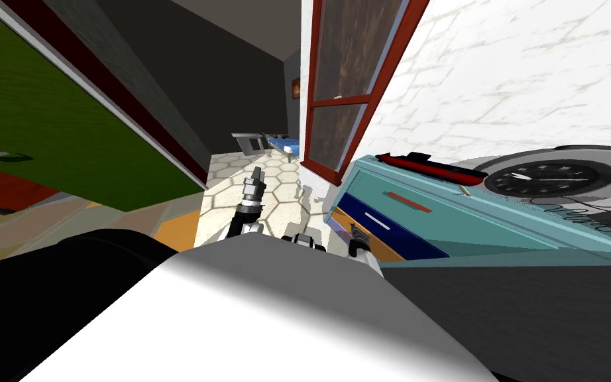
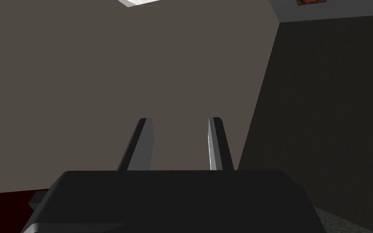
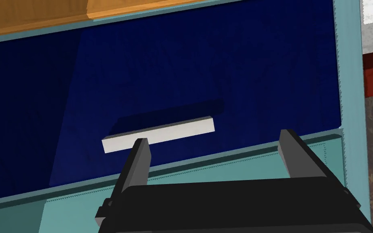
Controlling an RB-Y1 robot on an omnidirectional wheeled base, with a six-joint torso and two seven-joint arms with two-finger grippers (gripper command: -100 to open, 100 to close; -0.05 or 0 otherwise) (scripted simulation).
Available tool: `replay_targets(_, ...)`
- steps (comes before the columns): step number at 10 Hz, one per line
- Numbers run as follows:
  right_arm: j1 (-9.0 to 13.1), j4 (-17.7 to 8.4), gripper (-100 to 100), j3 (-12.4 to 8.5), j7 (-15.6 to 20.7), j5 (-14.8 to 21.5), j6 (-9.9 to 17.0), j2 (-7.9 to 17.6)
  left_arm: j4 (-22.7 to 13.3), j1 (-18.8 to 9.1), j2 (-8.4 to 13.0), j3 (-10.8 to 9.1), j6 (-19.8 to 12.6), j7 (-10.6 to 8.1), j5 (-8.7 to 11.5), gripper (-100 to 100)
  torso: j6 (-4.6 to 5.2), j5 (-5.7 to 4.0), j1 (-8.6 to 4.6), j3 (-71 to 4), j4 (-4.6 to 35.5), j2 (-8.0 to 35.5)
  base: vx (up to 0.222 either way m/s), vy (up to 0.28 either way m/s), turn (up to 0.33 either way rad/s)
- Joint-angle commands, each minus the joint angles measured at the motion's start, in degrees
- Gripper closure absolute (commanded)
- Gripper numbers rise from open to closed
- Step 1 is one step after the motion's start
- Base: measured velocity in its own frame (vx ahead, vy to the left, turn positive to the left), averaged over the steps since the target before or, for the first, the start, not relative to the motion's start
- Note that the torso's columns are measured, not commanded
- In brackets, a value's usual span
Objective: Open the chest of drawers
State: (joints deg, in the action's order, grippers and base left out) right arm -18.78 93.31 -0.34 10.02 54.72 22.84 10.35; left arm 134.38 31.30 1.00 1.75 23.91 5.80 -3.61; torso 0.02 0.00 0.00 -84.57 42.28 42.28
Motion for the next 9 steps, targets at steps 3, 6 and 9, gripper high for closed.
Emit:
replay_targets(3,1.7,-6.4,-100,-0.2,1.5,7.9,7.0,0.3,0.0,0.0,0.0,0.0,0.0,0.0,0.0,0,-0.04,-0.01,0.0,0.0,0.0,0.0,0.007,-0.002,0.173)
replay_targets(6,2.4,-9.4,-100,-0.4,2.0,11.8,10.0,0.3,0.0,0.0,0.0,0.0,0.0,0.0,0.0,0,-0.07,-0.01,0.02,0.0,0.0,0.0,0.007,-0.004,0.126)
replay_targets(9,3.5,-15.0,-100,-0.9,3.0,16.8,15.0,0.4,0.0,0.0,0.0,0.0,0.0,0.0,0.0,0,0.0,0.0,-0.01,0.0,0.0,0.0,0.015,-0.011,0.182)
